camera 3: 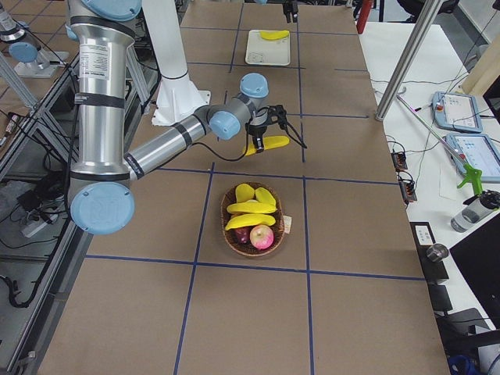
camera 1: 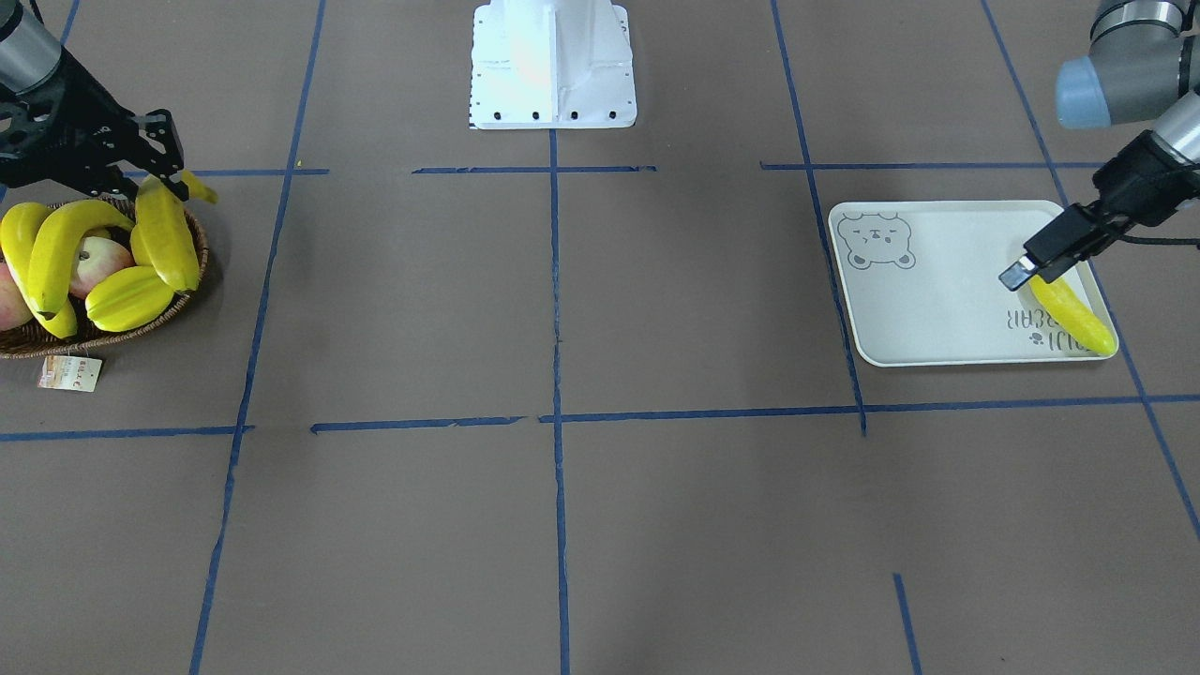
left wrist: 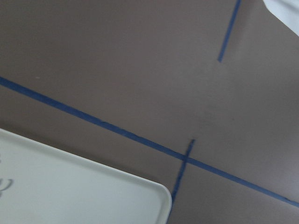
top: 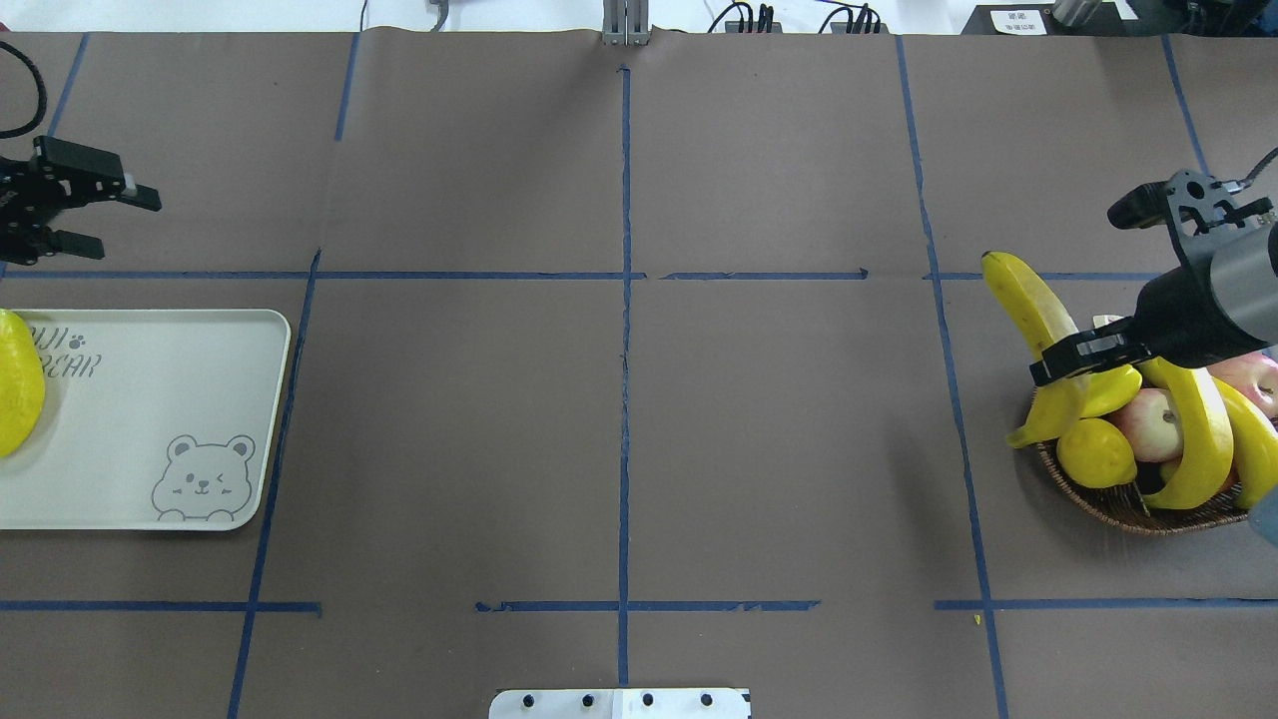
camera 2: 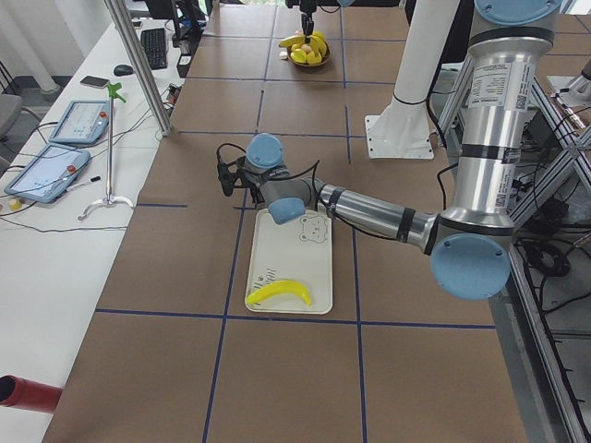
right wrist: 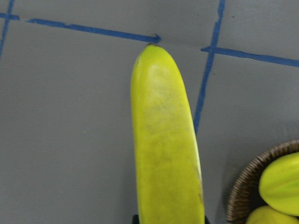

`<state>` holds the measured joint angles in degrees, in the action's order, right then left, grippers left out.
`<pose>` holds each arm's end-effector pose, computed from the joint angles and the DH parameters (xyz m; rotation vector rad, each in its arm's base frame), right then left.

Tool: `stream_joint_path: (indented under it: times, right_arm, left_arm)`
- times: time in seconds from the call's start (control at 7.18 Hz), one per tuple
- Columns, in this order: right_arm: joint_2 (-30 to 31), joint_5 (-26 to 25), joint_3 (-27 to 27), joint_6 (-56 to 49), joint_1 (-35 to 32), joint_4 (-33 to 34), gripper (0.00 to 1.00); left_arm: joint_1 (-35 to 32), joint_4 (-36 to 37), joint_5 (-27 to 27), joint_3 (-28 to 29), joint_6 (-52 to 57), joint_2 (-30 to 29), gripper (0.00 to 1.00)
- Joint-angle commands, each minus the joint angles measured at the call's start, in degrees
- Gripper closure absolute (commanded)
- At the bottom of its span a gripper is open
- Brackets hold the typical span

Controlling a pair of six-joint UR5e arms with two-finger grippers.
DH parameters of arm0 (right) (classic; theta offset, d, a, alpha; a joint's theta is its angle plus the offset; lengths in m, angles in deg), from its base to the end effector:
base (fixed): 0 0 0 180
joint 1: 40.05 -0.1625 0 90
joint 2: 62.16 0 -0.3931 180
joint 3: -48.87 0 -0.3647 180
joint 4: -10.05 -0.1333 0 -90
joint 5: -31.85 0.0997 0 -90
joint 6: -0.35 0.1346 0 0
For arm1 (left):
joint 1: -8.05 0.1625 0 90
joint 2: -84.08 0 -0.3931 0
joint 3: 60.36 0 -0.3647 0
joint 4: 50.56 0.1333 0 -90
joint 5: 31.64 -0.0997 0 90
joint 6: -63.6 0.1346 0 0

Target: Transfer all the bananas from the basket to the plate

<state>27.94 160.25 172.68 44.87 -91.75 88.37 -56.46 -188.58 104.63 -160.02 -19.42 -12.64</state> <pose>-0.2385 -0.3822 0.3563 0.1514 -0.9776 -0.1657 0.1925 -0.4875 0.4003 0.0354 1.2778 -0.4121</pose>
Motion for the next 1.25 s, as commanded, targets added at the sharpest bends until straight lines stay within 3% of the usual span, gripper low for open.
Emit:
stream_joint_path:
  times: [0.0, 0.14, 0.42, 0.84, 1.11]
  right_arm:
    - [-8.6, -1.2, -1.6, 13.7, 4.4, -2.5, 0.99]
    - [-9.2, -4.4, -1.6, 18.7, 7.3, -6.0, 0.99]
    - [-9.4, -12.0, -3.3, 31.1, 14.4, -20.6, 1.0]
    - [-19.2, -19.8, -8.0, 36.7, 20.6, -22.2, 1.0]
    - [-22.8, -27.4, -8.8, 39.7, 26.2, -21.9, 1.0]
  left_arm:
    - [6.4, 0.0, -0.2, -2.1, -4.9, -5.0, 0.0]
    - [6.6, 0.0, -0.2, -2.1, -8.2, -7.7, 0.0]
    - [10.5, -0.1, -0.4, -2.0, -17.8, -13.5, 0.0]
    - [17.2, 0.0, -4.7, -2.1, -25.2, -22.2, 0.0]
    - [21.9, 0.4, -12.9, -2.1, -28.7, -24.9, 0.0]
